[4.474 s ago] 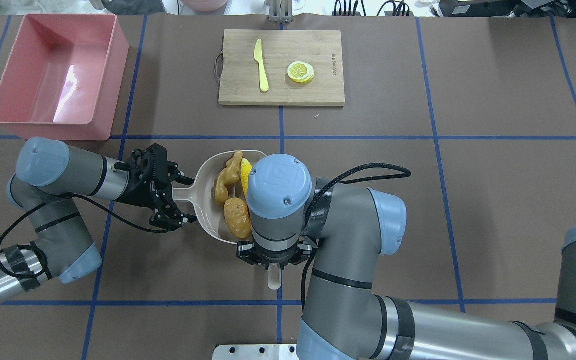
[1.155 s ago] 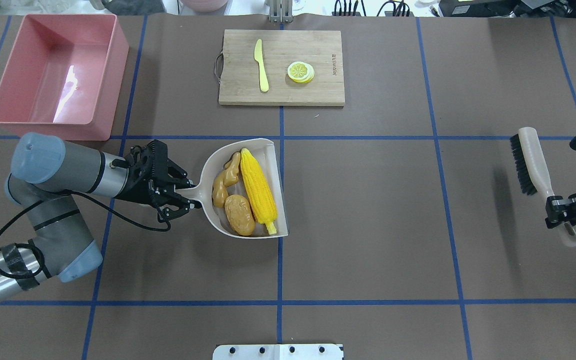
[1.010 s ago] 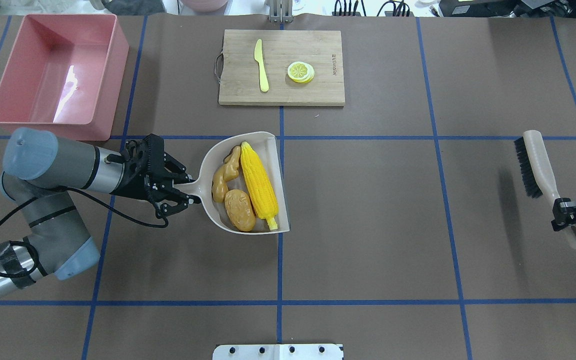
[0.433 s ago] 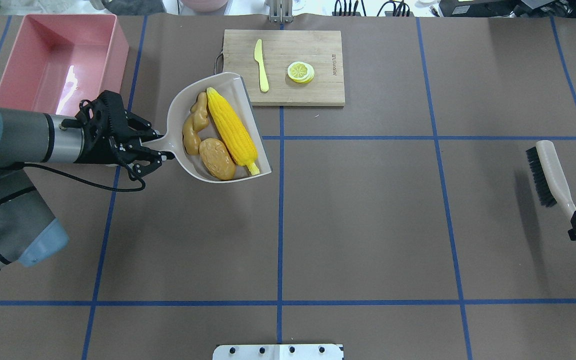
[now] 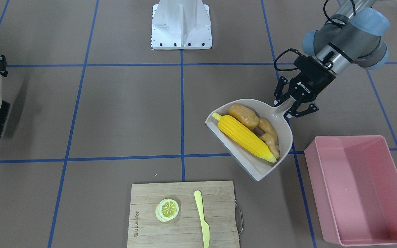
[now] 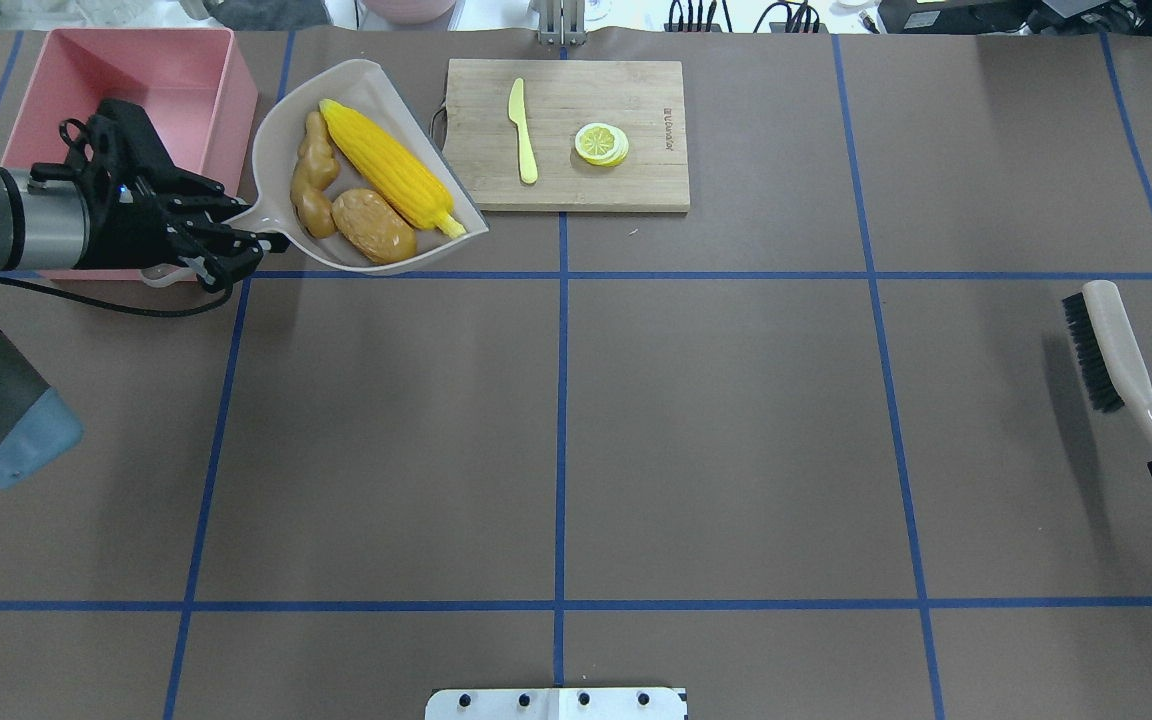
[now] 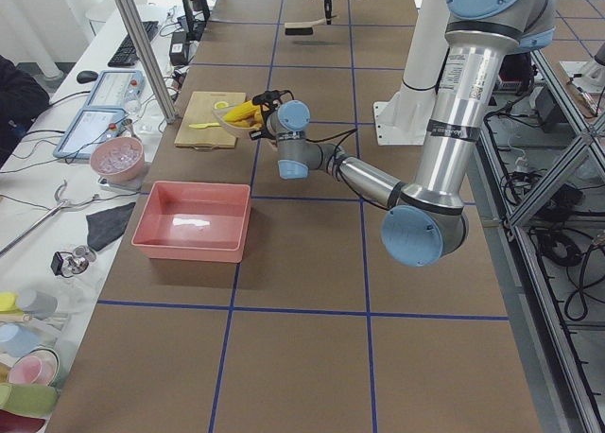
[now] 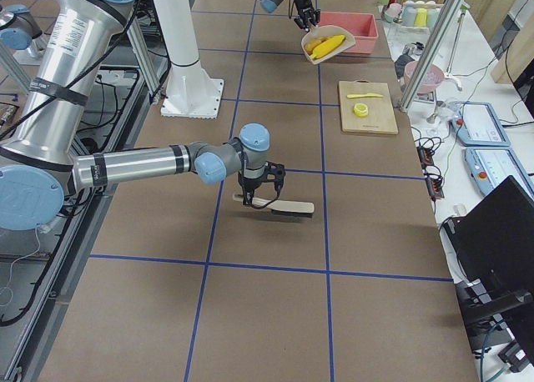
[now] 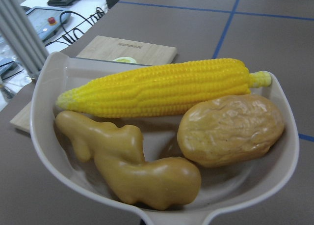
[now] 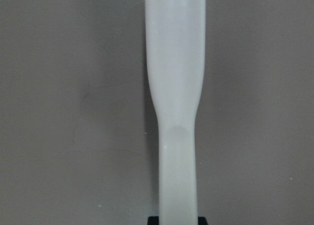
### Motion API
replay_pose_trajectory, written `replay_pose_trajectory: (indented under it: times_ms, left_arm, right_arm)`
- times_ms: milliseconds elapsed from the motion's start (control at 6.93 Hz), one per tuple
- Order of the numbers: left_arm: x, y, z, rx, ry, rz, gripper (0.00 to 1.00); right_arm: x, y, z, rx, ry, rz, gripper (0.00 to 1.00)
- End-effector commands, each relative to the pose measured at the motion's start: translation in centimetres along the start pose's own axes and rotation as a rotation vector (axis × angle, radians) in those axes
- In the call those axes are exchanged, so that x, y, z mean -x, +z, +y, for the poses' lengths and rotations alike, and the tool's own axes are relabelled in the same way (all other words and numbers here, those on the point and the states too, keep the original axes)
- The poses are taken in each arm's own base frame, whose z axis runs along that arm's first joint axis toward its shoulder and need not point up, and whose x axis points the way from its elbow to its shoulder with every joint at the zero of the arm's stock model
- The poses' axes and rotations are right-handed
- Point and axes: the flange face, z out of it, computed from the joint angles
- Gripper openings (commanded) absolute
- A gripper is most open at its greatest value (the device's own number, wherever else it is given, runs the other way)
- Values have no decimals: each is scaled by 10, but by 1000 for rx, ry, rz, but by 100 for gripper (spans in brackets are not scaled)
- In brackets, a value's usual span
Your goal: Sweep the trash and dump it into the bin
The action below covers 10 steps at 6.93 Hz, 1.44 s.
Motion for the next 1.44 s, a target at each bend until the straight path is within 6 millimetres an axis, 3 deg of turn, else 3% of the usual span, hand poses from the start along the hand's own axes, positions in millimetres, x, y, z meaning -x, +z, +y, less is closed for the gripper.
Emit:
replay_pose_trajectory:
  times_ms: [0,144,289,577,722,1155,1299]
  left_arm:
    - [21,-18,8,-37,-397,-49,0]
    - [22,-26,9,-14,-515,6,0]
    - [27,-42,19,-41,-642,31,0]
    - [49,-68,47,-57,-738,-11,0]
    - [52,-72,50,-62,-969,-12,0]
    - [29,-87,35,-56,-1401,174,0]
    - [36,-100,29,-58,-1484,185,0]
  right_arm:
    - [-19,9,11,-21,-18,-11,0]
    - [-28,9,21,-31,-31,-20,0]
    - [-33,12,25,-25,-35,-25,0]
    - [-44,25,25,-20,-51,-37,0]
    - [-45,27,26,-14,-51,-36,0]
    - [-46,30,26,-10,-48,-35,0]
    - [-48,32,26,-7,-47,-33,0]
